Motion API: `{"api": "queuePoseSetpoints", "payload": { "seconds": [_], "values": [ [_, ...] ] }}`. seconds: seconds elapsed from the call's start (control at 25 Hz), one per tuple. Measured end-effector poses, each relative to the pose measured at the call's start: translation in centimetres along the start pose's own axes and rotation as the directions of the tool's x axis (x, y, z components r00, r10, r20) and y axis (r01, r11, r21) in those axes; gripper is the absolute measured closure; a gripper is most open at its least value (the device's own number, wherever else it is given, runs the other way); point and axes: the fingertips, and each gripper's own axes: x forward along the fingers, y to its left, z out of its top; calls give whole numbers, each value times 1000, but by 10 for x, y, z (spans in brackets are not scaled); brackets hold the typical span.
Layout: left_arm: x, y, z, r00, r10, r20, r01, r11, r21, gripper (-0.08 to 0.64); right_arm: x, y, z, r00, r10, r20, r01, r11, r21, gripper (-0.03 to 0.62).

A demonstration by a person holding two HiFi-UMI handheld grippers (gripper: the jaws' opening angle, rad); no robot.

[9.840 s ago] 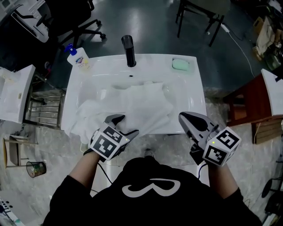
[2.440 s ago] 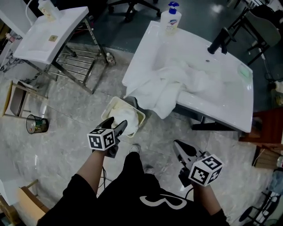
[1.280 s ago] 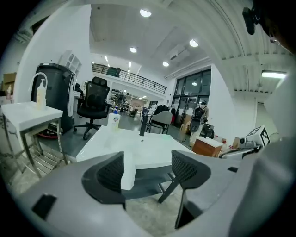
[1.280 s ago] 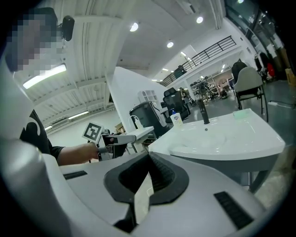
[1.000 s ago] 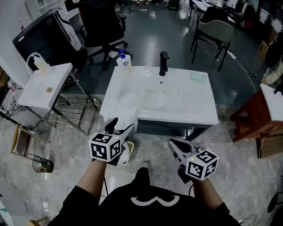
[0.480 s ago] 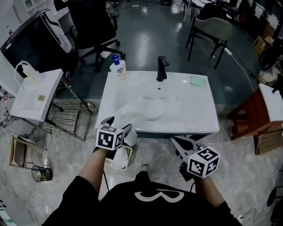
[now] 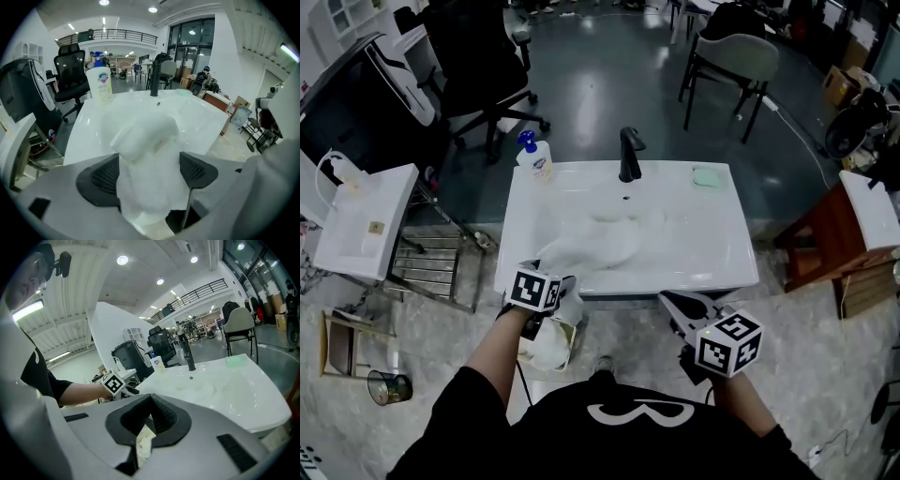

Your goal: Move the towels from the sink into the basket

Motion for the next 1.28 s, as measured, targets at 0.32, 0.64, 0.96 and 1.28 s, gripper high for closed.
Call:
{"api": "queuePoseSetpoints", "payload": {
  "seconds": [0.32,0.64,0.96,1.28],
  "values": [
    [10,1,-2,1000,-19,-23,18,1000,-21,178,-4,-4,17,1000,-19,9,19,1000,-8,589],
    [5,1,-2,999,-22,39,25,996,-84,325,3,4,21,1000,-3,-17,3,1000,-16,589],
    [-1,1,-2,992,-50,112,71,979,-191,465,16,5,11,999,17,-47,-18,1000,-9,589],
    [-26,-11,-4,982,-29,186,65,980,-190,494,13,15,-4,997,43,-71,-44,999,-8,589]
  ]
}}
